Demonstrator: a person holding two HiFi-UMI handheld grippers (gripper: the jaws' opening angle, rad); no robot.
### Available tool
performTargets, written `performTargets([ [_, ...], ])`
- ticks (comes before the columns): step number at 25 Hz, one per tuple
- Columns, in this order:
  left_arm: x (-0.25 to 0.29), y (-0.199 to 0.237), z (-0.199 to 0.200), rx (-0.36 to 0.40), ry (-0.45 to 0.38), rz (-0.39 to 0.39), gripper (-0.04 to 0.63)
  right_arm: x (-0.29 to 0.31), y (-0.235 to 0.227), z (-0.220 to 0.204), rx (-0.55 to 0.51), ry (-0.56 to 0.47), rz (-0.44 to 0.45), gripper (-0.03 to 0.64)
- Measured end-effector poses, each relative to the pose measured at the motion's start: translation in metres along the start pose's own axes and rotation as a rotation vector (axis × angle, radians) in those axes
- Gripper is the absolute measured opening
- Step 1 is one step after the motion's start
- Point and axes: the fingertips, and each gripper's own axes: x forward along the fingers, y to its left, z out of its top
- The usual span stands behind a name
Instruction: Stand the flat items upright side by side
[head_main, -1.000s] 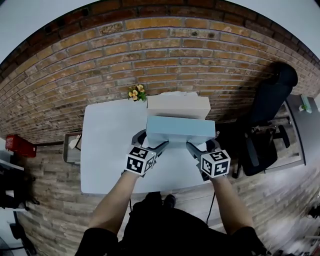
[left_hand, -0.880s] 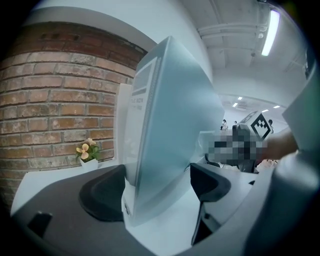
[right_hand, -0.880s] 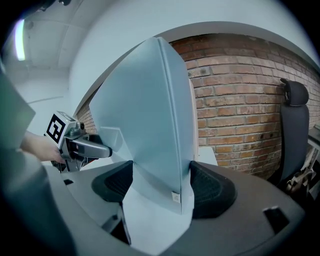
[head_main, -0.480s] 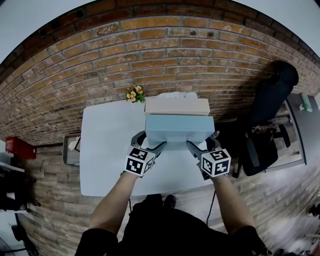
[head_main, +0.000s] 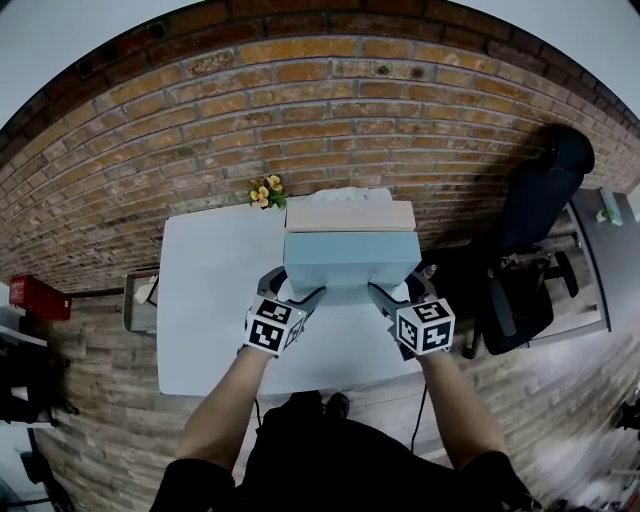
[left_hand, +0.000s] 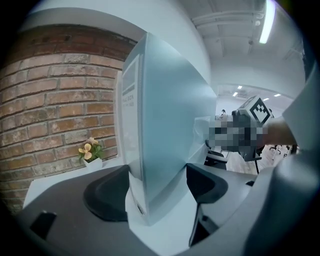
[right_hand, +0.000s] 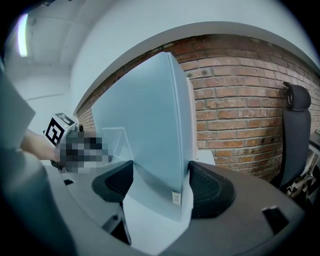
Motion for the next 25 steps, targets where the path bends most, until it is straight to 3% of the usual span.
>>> performTargets([
  [25, 0.005, 0.0063, 0.0003, 0.076, -0.004, 0.008, 0.364, -0.0026, -0.0064, 0.0047, -0.064, -0.015, -0.054, 0.321],
])
